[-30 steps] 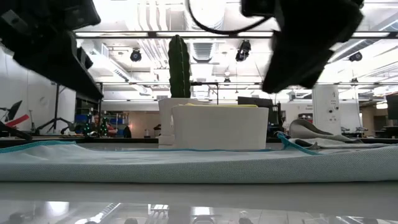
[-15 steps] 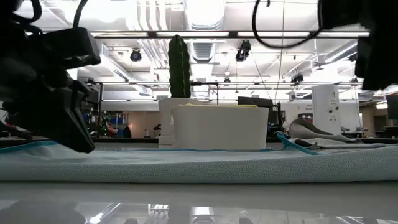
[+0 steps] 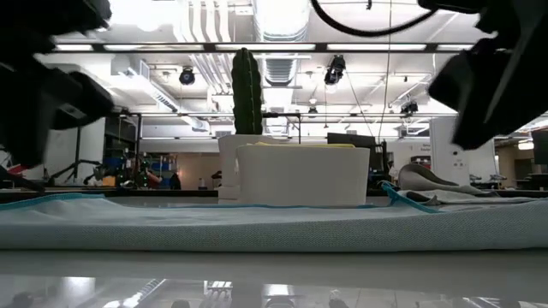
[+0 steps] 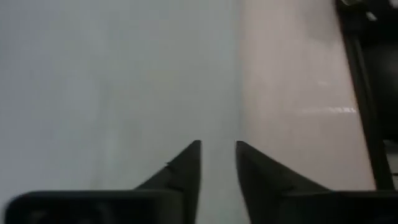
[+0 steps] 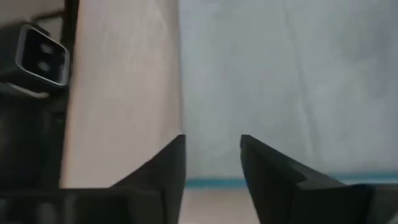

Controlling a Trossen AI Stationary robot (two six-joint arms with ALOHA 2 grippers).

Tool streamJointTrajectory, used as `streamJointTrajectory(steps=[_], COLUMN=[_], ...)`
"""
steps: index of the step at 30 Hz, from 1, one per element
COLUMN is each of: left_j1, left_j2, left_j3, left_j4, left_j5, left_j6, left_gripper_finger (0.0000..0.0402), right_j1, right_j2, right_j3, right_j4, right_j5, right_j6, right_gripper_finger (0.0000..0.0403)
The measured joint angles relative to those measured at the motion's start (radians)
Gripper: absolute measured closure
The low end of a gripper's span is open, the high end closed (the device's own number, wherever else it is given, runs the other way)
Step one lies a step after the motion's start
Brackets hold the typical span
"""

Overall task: Fold microfiber towels
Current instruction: Fold the light blue towel

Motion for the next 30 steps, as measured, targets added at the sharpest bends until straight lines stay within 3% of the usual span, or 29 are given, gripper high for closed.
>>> streamJointTrajectory(steps=[4, 7, 12, 19, 26, 30], left_j1=[-0.071, -0.128, -0.192, -0.209, -0.209, -0.21], left_j2=[0.019, 0.046, 0.127, 0.25, 0.271, 0.268], left_j3=[0.043, 0.105, 0.183, 0.219, 0.233, 0.231], left_j4=[-0.069, -0.163, -0.33, -0.397, -0.434, -0.437], left_j5=[0.003, -0.049, -0.084, -0.145, -0.214, -0.211], left_j6=[0.019, 0.007, -0.11, -0.126, -0.126, -0.127], left_gripper_finger=[0.0245, 0.0217, 0.0213, 0.0213, 0.0214, 0.024], right_j1=[0.0, 0.0, -0.007, -0.006, 0.004, 0.007], right_j2=[0.082, 0.134, 0.174, 0.178, 0.197, 0.212], right_j3=[0.063, 0.11, 0.153, 0.15, 0.143, 0.142], right_j4=[-0.003, -0.02, -0.066, -0.092, -0.081, -0.081], right_j5=[0.007, 0.005, 0.008, 0.006, 0.005, -0.003], right_j6=[-0.153, -0.205, -0.224, -0.209, -0.183, -0.172], right_gripper_finger=[0.0231, 0.0222, 0.0226, 0.0234, 0.0234, 0.0246])
